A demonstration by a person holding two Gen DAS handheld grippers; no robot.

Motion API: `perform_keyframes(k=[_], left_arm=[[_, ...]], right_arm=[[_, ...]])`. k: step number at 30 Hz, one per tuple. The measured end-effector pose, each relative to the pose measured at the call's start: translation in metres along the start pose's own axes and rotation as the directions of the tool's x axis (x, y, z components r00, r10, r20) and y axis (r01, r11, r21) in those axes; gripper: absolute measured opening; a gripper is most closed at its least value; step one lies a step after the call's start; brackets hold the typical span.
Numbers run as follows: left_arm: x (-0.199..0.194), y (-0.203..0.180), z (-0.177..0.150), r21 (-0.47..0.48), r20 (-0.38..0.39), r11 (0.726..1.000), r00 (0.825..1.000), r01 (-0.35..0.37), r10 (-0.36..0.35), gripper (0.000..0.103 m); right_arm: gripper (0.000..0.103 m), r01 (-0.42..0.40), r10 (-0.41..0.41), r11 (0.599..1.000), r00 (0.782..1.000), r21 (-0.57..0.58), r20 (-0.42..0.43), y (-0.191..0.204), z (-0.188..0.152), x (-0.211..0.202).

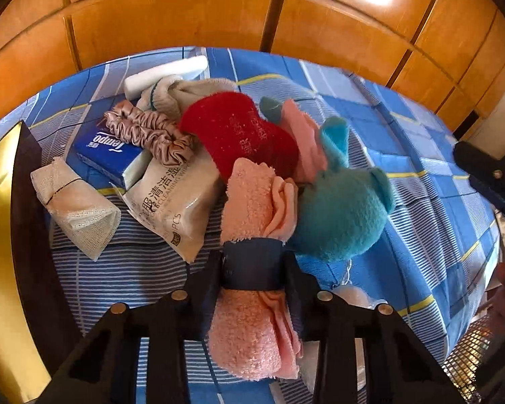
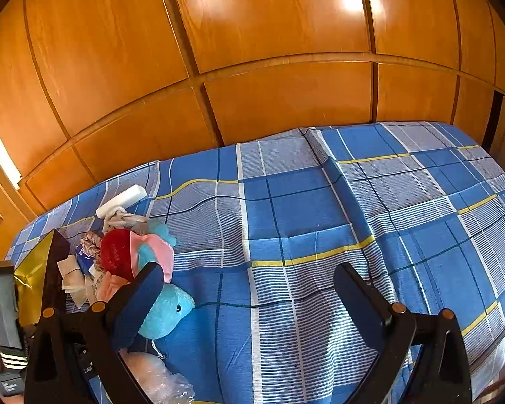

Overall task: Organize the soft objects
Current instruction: 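Reach the left gripper to the pink towel roll and grasp it, then carry the towel roll over the gold tray with left while right grasps the clear plastic bag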

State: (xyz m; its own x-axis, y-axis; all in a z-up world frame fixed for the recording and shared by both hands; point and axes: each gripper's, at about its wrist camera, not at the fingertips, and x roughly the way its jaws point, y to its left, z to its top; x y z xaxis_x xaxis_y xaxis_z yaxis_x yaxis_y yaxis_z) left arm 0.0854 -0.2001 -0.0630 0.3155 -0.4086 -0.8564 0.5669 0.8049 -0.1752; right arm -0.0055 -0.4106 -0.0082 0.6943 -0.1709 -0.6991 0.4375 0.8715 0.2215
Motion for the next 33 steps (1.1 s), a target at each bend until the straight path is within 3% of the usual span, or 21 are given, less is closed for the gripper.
perform_keyframes(k=[4, 17, 21, 25, 27, 29, 33], left_arm=[[-0.020, 0.009, -0.013, -0.021, 0.050, 0.999, 0.998, 0.050, -0.049, 0.034], [-0.075, 0.040, -0.069, -0.038, 0.102, 0.999, 0.995, -0.006, 0.010, 0.034], [-0.087, 0.050, -0.076, -0.075, 0.118, 0.997, 0.993, -0.008, 0.016, 0.034], [-0.098, 0.053, -0.080, -0.090, 0.137, 0.996, 0.990, -0.008, 0.021, 0.034], [-0.102, 0.056, -0.080, -0.096, 0.148, 0.995, 0.989, -0.006, 0.020, 0.034], [-0.107, 0.059, -0.081, -0.104, 0.160, 0.995, 0.987, -0.001, 0.018, 0.034], [-0.119, 0.062, -0.084, -0.112, 0.186, 0.994, 0.982, -0.003, 0.024, 0.034]], right_arm=[[0.103, -0.014, 0.014, 1.000, 1.000, 0.003, -0.017, 0.000, -0.001, 0.004], [0.097, -0.061, 0.053, 0.995, 0.994, -0.080, -0.098, 0.018, -0.012, 0.019], [0.090, -0.094, 0.077, 0.989, 0.987, -0.116, -0.139, 0.026, -0.017, 0.025], [0.087, -0.240, 0.207, 0.960, 0.955, -0.144, -0.212, 0.043, -0.025, 0.027], [0.086, -0.319, 0.269, 0.932, 0.927, -0.174, -0.259, 0.055, -0.031, 0.025], [0.086, -0.420, 0.337, 0.880, 0.882, -0.222, -0.331, 0.074, -0.042, 0.024], [0.086, -0.443, 0.293, 0.831, 0.863, -0.337, -0.413, 0.101, -0.067, 0.026]])
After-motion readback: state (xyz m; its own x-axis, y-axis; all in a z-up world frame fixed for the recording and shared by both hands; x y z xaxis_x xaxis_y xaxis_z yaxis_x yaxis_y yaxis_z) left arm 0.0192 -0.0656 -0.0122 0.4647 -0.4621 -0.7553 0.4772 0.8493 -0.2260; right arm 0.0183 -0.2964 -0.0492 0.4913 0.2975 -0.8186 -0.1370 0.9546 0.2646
